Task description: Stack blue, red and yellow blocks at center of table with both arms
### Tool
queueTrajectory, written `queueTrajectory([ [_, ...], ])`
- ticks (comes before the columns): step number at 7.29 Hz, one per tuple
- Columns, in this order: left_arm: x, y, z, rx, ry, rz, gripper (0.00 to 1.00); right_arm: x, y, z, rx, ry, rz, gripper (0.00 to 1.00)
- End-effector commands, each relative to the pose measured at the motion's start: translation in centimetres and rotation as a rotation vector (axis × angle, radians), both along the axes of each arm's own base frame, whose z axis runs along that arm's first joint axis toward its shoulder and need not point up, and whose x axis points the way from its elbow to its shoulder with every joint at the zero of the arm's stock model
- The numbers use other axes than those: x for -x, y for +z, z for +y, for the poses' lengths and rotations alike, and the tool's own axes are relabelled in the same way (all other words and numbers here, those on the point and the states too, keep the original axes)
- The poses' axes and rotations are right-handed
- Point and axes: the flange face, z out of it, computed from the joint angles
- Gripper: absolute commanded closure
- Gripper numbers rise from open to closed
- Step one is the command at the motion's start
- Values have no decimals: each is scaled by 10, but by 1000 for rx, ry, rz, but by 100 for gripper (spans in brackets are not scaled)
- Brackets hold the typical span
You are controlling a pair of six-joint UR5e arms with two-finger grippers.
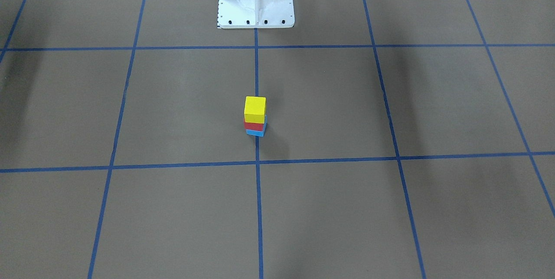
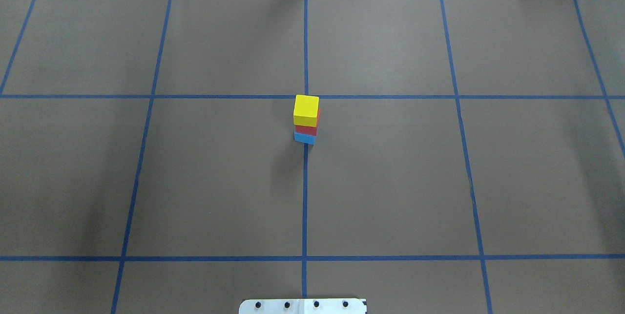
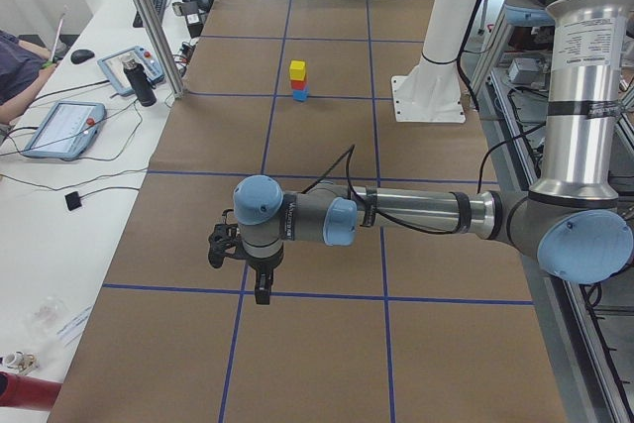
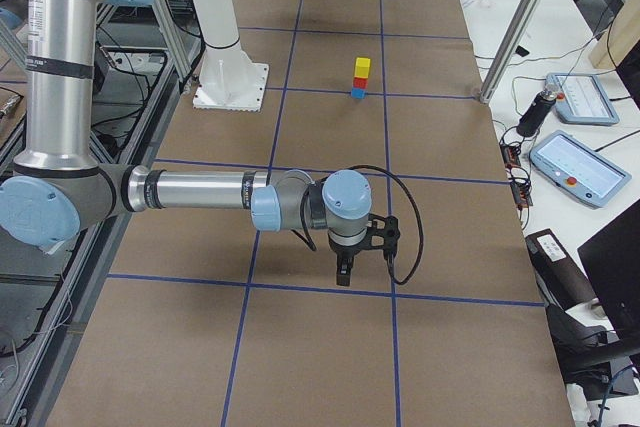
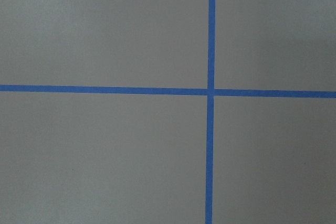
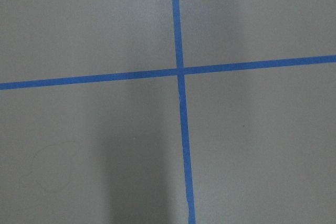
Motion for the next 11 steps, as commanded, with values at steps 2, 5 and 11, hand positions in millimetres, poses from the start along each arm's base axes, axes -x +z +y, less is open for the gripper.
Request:
queueTrajectory([
  [2, -1, 1, 1, 2, 2, 1, 0, -5, 4, 0, -4, -43, 71, 1],
  [5, -1, 1, 1, 3, 2, 1, 0, -12, 6, 4, 2, -35, 68, 1],
  [11, -1, 1, -2, 3, 2, 1, 0, 2, -2, -22, -22, -67, 103, 1],
])
